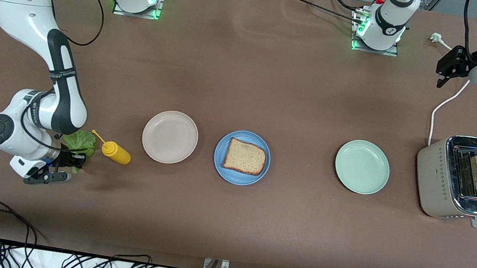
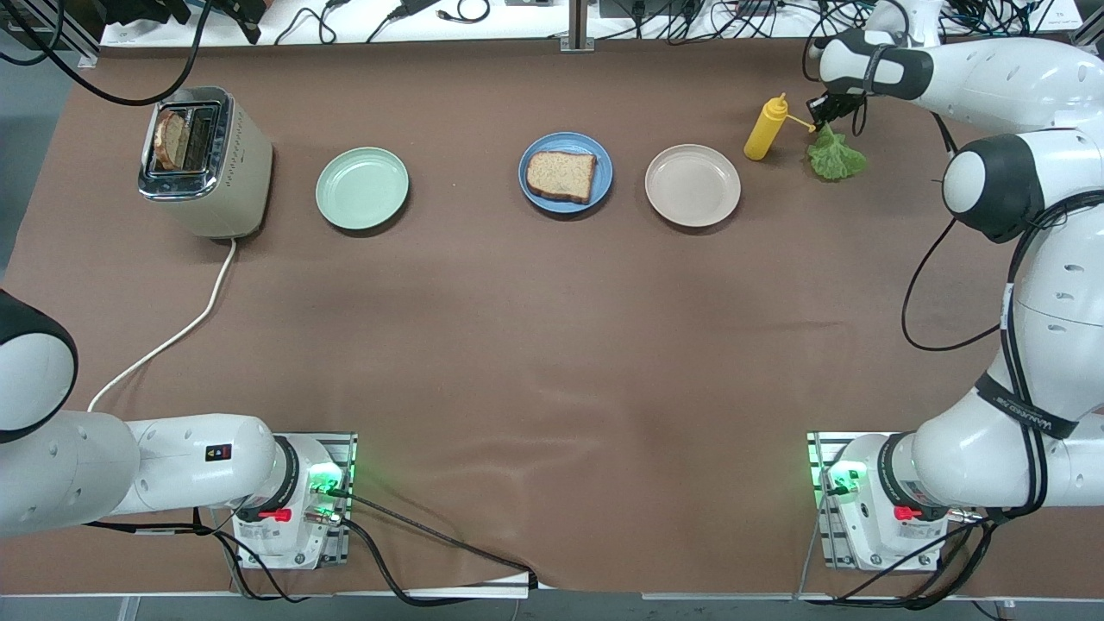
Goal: Make sandwich in blue plate with both arms
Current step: 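Grasp the lettuce leaf with the right gripper and lift it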
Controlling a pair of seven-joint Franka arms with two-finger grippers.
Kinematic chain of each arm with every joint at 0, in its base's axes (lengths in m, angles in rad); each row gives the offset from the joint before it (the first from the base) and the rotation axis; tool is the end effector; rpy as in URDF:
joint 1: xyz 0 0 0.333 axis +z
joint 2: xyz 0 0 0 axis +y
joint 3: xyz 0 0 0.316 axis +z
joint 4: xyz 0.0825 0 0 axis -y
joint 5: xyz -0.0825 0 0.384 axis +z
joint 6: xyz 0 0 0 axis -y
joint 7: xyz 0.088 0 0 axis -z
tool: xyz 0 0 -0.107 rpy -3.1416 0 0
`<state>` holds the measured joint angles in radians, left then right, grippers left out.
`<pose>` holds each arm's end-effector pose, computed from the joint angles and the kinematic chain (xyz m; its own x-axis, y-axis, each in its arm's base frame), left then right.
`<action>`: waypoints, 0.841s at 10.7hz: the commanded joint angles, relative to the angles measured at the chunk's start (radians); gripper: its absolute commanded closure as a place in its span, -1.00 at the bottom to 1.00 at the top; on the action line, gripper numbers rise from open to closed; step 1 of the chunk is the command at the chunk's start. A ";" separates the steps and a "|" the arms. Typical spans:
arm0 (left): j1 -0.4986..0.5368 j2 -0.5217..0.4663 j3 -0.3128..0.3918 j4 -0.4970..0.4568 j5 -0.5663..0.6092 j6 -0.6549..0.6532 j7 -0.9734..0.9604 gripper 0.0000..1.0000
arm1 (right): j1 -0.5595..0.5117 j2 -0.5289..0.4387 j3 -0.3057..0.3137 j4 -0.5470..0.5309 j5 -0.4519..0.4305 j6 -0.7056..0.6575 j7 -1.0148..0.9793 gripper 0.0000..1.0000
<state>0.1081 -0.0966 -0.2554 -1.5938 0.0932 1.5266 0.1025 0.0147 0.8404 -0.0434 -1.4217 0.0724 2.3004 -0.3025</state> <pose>0.5154 -0.0735 0.6606 0.9702 -0.2420 0.0144 -0.2387 -0.9638 -0.1192 0.7309 -0.0133 0.1980 0.9701 0.2388 0.0442 0.2395 -0.9708 -0.0108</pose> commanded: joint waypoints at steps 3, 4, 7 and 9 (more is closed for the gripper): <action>-0.005 -0.003 0.005 0.003 -0.020 -0.016 -0.009 -1.00 | -0.001 -0.139 0.003 0.012 0.010 -0.237 -0.020 1.00; -0.005 -0.003 0.005 0.003 -0.020 -0.016 -0.009 -1.00 | -0.001 -0.162 0.003 0.015 0.012 -0.284 -0.020 1.00; -0.005 -0.003 0.005 0.003 -0.020 -0.019 -0.007 -1.00 | -0.001 -0.249 0.013 0.023 0.014 -0.445 -0.009 1.00; -0.005 -0.003 0.005 0.003 -0.020 -0.019 -0.007 -1.00 | 0.016 -0.274 0.011 0.114 0.015 -0.597 0.022 1.00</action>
<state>0.1078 -0.0959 -0.2554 -1.5944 0.0929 1.5208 0.1024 0.0172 0.6044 -0.0360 -1.3842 0.0730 1.8492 -0.3030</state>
